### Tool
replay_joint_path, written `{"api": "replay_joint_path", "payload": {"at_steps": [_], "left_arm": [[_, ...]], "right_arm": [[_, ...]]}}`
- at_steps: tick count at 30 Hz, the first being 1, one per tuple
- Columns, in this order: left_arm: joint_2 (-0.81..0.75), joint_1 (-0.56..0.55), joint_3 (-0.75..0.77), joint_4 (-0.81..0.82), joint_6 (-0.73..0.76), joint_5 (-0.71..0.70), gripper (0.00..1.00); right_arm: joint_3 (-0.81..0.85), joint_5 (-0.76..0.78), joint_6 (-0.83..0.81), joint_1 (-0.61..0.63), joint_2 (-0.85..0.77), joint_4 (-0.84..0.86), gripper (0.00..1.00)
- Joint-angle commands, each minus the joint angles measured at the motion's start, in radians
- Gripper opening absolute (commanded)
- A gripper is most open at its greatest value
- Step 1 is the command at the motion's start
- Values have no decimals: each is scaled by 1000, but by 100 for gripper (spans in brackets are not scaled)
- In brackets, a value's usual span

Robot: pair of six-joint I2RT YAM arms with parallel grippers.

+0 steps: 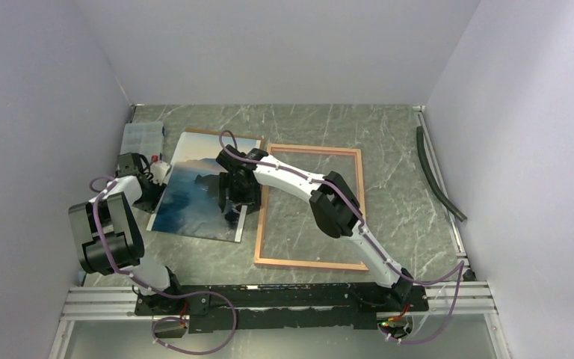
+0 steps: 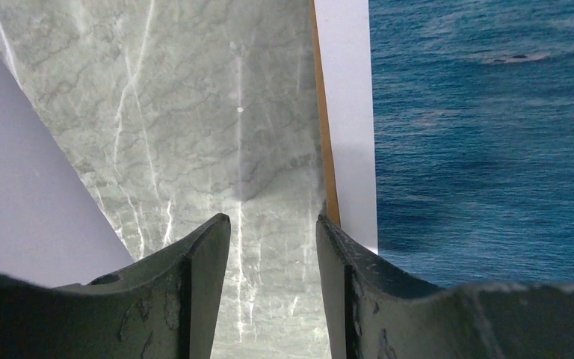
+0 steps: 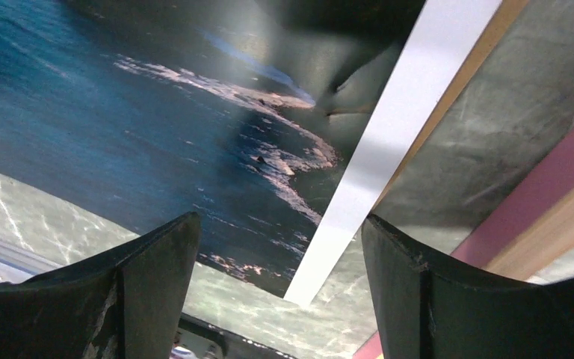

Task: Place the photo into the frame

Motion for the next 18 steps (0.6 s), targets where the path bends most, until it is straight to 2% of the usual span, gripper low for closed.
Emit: {"api": "replay_joint_path", "payload": {"at_steps": [1, 12, 15, 18], "left_arm": [[9, -52, -2, -146, -44, 130, 53], [28, -78, 27, -188, -61, 142, 50], [-7, -22, 128, -304, -66, 231, 54], [17, 59, 306, -415, -68, 321, 61]], "right_arm": [[69, -48, -24, 26, 24, 51, 82], [94, -23, -56, 30, -2, 34, 82], [9, -65, -98, 22, -92, 115, 87], [-82, -49, -112, -17, -185, 194, 94]]}}
